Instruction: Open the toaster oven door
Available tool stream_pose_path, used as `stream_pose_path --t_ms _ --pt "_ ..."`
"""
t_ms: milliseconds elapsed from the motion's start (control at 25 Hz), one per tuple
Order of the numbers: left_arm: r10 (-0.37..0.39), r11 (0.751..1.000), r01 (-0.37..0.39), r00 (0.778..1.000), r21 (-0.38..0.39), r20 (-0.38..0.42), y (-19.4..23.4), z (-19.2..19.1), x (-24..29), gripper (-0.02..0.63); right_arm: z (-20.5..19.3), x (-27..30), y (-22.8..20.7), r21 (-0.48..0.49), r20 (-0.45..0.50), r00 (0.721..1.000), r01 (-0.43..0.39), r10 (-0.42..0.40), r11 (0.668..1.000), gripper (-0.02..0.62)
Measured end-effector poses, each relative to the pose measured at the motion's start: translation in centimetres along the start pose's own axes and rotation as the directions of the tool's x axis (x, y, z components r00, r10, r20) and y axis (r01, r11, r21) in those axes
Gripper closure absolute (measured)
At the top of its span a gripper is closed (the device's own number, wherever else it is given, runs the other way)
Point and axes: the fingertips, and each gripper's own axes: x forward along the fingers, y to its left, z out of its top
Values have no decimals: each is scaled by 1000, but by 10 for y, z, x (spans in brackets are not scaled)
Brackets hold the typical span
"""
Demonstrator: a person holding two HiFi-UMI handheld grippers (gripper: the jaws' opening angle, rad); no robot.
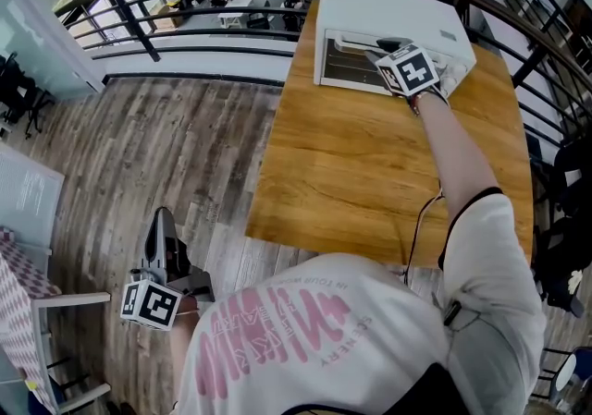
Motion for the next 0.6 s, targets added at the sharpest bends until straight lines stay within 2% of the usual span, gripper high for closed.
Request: stream_pose_path --t_ms 280,600 --pt "-5 1000 5 1000 0 -6 0 -1 -1 584 -6 5 5 -31 -4 1000 -7 7 999 425" --pt "-22 1000 22 1000 0 -10 -7 -1 6 584 -6 1 5 59 28 1000 9 -10 998 425"
